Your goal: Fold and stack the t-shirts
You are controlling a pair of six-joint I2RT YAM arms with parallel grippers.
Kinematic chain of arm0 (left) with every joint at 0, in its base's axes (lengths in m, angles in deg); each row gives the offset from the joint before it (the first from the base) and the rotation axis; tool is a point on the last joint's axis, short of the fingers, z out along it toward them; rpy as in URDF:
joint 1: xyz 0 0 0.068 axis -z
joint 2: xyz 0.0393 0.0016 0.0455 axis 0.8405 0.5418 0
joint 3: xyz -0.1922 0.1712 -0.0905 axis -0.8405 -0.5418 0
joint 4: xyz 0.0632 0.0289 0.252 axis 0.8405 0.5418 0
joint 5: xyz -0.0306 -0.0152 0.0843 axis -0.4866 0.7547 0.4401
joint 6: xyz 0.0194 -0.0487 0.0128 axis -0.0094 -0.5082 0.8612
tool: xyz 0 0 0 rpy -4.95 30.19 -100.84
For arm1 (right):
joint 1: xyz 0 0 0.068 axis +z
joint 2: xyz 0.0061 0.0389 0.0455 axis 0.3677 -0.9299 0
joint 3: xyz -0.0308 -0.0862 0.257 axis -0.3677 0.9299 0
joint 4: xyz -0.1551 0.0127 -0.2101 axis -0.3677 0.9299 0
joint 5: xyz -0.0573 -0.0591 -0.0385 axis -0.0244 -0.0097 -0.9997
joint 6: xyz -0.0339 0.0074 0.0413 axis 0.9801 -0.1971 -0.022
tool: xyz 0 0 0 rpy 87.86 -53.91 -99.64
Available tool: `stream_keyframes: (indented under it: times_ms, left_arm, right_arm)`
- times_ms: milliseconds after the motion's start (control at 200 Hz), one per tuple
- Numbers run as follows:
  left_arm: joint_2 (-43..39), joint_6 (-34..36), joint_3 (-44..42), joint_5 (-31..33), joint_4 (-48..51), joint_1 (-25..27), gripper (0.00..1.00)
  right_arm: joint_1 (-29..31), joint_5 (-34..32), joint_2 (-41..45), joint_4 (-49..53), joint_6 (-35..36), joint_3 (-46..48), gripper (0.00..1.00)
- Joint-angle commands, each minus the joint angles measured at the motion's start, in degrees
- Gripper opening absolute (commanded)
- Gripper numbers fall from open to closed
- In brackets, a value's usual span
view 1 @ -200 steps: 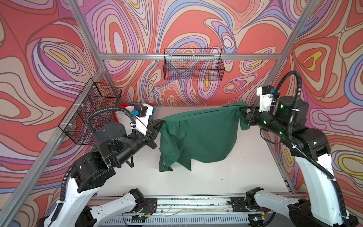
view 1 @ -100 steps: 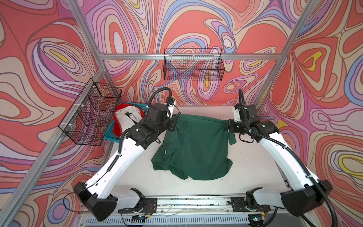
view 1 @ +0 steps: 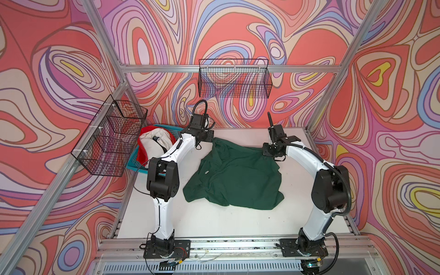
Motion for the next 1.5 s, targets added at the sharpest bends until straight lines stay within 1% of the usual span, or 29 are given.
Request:
stream_keyframes:
  times_ms: [0, 75, 110, 145, 190, 265, 351, 406, 511, 586, 656, 741, 796, 836, 896, 962, 1007, 1082, 1132, 1147, 1192, 1272, 1357, 1492]
  left_arm:
    - [-7.68, -0.91, -1.53, 10.42, 2.69, 3.41, 1.00]
    - [-11.62, -1.99, -5.71, 15.64, 5.73, 5.40, 1.00]
    - [-13.39, -3.07, -8.24, 16.54, 7.30, 6.12, 1.00]
    - [-15.51, -4.60, -11.19, 16.17, 8.84, 6.74, 1.00]
    - [-18.29, -6.78, -15.44, 15.10, 11.22, 7.57, 1.00]
    - [-23.93, -9.46, -24.42, 15.75, 12.96, 9.49, 1.00]
    - [-31.26, -13.84, -34.31, 15.52, 14.00, 10.96, 1.00]
    - [-36.63, -16.92, -39.64, 14.55, 14.29, 11.54, 1.00]
    - [-44.84, -20.48, -46.83, 12.05, 15.87, 12.75, 1.00]
    - [-48.96, -22.52, -51.46, 11.38, 16.58, 13.04, 1.00]
    - [-51.50, -23.41, -55.77, 9.47, 15.42, 13.13, 0.99]
    - [-51.33, -24.25, -58.99, 7.06, 15.19, 13.17, 0.97]
    - [-50.81, -24.87, -61.05, 5.43, 14.15, 13.22, 0.90]
    - [-50.47, -25.39, -62.72, 3.86, 12.59, 13.27, 0.88]
    - [-49.79, -25.81, -64.49, 1.86, 10.94, 13.35, 0.78]
    - [-49.16, -26.28, -65.53, 1.44, 9.61, 13.63, 0.76]
    - [-48.72, -26.26, -66.13, 1.64, 8.35, 13.87, 0.72]
    - [-47.47, -26.47, -66.17, 1.36, 7.03, 14.09, 0.71]
    - [-46.09, -26.89, -65.84, 1.81, 6.18, 14.20, 0.72]
    - [-45.68, -27.02, -65.70, 1.99, 5.95, 14.19, 0.72]
    - [-44.17, -27.02, -65.40, 2.50, 4.81, 14.27, 0.72]
    - [-40.73, -26.76, -64.41, 2.79, 3.48, 14.27, 0.69]
    - [-36.76, -26.08, -62.91, 2.94, 3.42, 14.27, 0.68]
    - [-31.98, -25.80, -61.61, 3.44, 2.59, 14.27, 0.67]
  right_arm:
    - [-1.93, -6.85, -2.81, 1.53, 0.29, -6.00, 0.45]
    - [-3.44, -6.30, -5.67, 3.92, 0.75, -10.08, 0.61]
    - [-3.58, -6.31, -6.44, 5.39, 0.88, -11.65, 0.68]
    - [-3.60, -6.13, -6.09, 6.03, 0.97, -11.98, 0.72]
    - [-3.59, -3.77, -4.01, 5.00, 0.93, -9.87, 0.76]
    - [-3.50, -0.58, 2.35, 1.90, 0.10, -2.84, 0.88]
    - [-3.47, 3.35, 10.32, -0.57, -1.03, 6.57, 0.89]
    - [-3.53, 4.30, 14.14, -0.65, -2.06, 11.78, 0.89]
    - [-3.57, 5.01, 20.62, -1.95, -3.98, 20.90, 0.89]
    - [-3.54, 4.80, 23.48, -2.10, -4.81, 24.54, 0.89]
    - [-3.57, 5.05, 24.14, -1.50, -5.08, 25.83, 0.89]
    - [-3.52, 7.19, 23.99, -2.19, -5.31, 27.05, 0.89]
    - [-3.55, 7.73, 23.36, -3.39, -5.50, 27.07, 0.89]
    - [-3.58, 7.96, 22.24, -4.13, -5.17, 26.21, 0.89]
    - [-3.53, 7.17, 18.96, -4.39, -4.04, 23.39, 0.88]
    - [-3.56, 7.16, 14.13, -3.74, -3.00, 19.59, 0.88]
    - [-3.57, 7.69, 11.14, -3.87, -2.68, 17.48, 0.87]
    - [-3.58, 7.97, 7.64, -5.75, -3.15, 15.67, 0.86]
    - [-3.54, 6.35, 6.59, -7.11, -3.73, 14.83, 0.86]
    - [-3.53, 5.88, 4.94, -7.47, -3.85, 14.60, 0.86]
    - [-3.57, 5.84, 3.16, -7.91, -4.02, 13.62, 0.86]
    - [-3.52, 6.45, 0.18, -7.18, -3.99, 11.29, 0.85]
    - [-3.53, 6.89, -1.38, -8.20, -4.48, 11.08, 0.84]
    - [-3.55, 5.75, -3.51, -9.22, -4.75, 10.62, 0.84]
